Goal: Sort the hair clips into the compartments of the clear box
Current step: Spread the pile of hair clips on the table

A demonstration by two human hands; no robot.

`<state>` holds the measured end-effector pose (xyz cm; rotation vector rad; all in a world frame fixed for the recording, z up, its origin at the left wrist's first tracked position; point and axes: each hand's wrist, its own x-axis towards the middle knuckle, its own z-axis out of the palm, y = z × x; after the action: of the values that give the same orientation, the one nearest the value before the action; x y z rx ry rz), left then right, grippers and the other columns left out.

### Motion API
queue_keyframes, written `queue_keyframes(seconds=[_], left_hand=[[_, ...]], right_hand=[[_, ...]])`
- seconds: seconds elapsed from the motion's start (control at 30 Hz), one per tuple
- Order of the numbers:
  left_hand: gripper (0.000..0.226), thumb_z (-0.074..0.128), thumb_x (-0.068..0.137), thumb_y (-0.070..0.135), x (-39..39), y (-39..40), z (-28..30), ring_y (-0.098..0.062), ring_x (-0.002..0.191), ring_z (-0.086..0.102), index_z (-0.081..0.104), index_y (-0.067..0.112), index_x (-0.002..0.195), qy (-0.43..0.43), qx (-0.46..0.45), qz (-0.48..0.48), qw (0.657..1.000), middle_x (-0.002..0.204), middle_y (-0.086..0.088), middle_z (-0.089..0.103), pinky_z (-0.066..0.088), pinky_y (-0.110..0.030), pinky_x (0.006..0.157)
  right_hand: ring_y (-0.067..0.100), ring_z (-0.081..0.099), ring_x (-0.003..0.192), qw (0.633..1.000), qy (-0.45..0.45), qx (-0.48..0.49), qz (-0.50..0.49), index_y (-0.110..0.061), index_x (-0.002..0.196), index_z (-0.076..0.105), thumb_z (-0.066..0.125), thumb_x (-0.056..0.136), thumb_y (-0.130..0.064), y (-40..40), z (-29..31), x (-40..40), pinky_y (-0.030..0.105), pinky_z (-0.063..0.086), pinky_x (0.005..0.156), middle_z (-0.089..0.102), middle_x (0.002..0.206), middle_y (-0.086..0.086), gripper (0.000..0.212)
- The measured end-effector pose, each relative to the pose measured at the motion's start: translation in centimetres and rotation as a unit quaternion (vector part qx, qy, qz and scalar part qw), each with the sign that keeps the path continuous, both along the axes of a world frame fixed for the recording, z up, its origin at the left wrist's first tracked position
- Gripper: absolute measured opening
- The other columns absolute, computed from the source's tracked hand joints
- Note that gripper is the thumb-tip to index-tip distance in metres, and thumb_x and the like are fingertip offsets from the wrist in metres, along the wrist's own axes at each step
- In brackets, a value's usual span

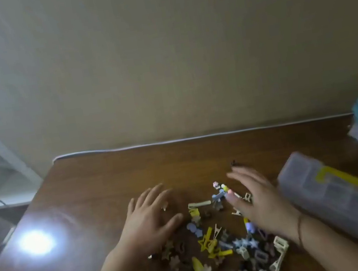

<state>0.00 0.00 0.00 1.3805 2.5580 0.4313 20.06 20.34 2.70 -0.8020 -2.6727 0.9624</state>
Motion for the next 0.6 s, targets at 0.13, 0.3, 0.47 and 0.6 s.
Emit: queue_keyframes(seconds=[0.13, 0.3, 0.47, 0.6], left_hand=[[0.088, 0.016, 0.071, 0.093, -0.9, -2.5, -2.0, -0.011, 0.151, -0.004, 0.012, 0.053, 0.149, 0.025, -0.006, -0.022, 0.999, 0.162, 0.021, 0.002, 0.005, -0.052, 0.121], [0.08, 0.023, 0.07, 0.093, 0.3, -5.9, -3.3, -0.008, 0.15, -0.005, 0.003, 0.065, 0.142, 0.042, 0.007, -0.063, 0.997, 0.162, 0.024, -0.001, 0.008, -0.047, 0.122], [0.092, 0.02, 0.069, 0.095, 1.9, -7.9, -4.0, -0.01, 0.149, 0.015, 0.021, 0.049, 0.149, 0.054, 0.08, -0.064, 0.993, 0.161, 0.019, 0.017, 0.018, -0.042, 0.12], [0.1, 0.015, 0.061, 0.1, 1.9, -7.3, -3.7, -0.011, 0.15, 0.011, 0.02, 0.051, 0.148, 0.011, 0.07, -0.038, 0.997, 0.162, 0.018, 0.014, 0.014, -0.045, 0.121]], right_hand=[[0.019, -0.01, 0.148, 0.992, -0.105, 0.069, 0.01, -0.031, 0.149, 0.025, 0.03, 0.091, -0.067, 2.2, -2.0, -5.6, 0.048, 0.009, 0.119, -0.002, 0.162, -0.008, 0.068], [0.025, -0.007, 0.148, 0.972, -0.184, 0.137, 0.048, -0.026, 0.15, 0.025, 0.024, 0.088, -0.072, 2.6, -4.6, -4.9, 0.046, 0.007, 0.119, 0.01, 0.161, 0.001, 0.078], [0.02, 0.012, 0.146, 0.979, -0.127, 0.137, 0.083, -0.03, 0.149, 0.027, 0.017, 0.072, -0.08, -2.9, -4.6, 1.5, 0.044, 0.019, 0.118, 0.021, 0.158, -0.003, 0.092], [0.01, 0.005, 0.147, 0.984, -0.078, 0.149, 0.068, -0.038, 0.149, 0.024, 0.011, 0.076, -0.081, -5.1, -4.3, 5.8, 0.036, 0.009, 0.118, 0.015, 0.159, -0.012, 0.085]])
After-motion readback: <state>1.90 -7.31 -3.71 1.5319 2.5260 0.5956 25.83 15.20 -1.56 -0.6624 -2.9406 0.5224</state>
